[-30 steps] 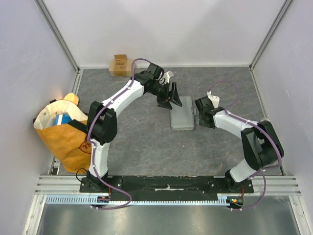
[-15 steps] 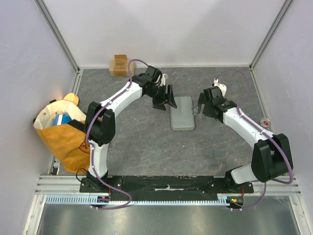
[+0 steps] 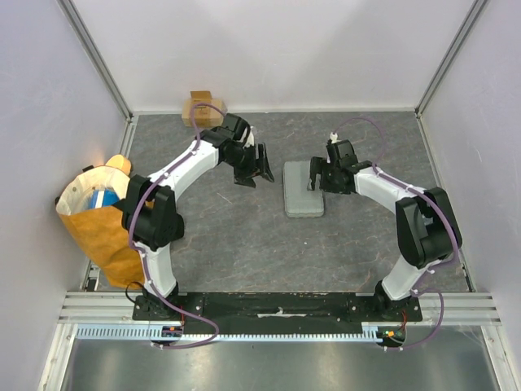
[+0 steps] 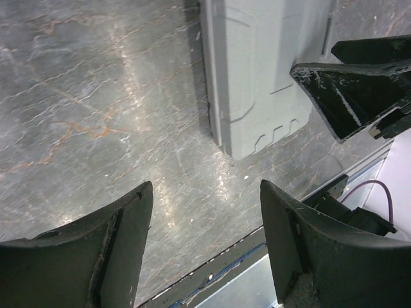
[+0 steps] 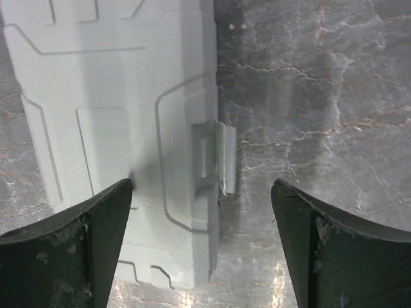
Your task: Pack the tool kit
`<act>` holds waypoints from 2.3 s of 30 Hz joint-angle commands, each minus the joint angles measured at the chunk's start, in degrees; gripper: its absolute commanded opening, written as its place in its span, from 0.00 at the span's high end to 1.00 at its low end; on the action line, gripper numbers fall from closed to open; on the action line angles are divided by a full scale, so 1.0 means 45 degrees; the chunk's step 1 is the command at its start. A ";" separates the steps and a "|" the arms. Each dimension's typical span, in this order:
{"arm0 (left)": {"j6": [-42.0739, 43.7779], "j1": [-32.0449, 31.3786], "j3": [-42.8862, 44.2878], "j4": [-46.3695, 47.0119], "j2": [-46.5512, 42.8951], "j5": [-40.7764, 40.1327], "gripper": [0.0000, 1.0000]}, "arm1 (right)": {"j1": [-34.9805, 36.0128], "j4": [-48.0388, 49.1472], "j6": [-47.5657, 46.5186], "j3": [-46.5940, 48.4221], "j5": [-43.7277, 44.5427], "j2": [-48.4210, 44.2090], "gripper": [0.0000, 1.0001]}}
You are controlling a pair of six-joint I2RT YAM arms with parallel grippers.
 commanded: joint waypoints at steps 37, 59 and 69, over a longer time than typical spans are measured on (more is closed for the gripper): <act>0.1064 0.1265 -0.1096 0.0236 -0.2219 -0.0959 0.27 | 0.0127 -0.1045 0.0561 0.1011 0.0431 0.1300 0.51; 0.3408 0.1285 -0.1585 -0.1618 -1.1299 -0.4515 0.12 | 0.0206 -0.6764 0.0561 0.3821 0.6956 -0.9850 0.02; 0.2861 0.1284 -0.0921 -0.2088 -1.4251 -0.3423 0.12 | 0.0206 -0.9033 0.0346 0.7827 0.6822 -1.1240 0.02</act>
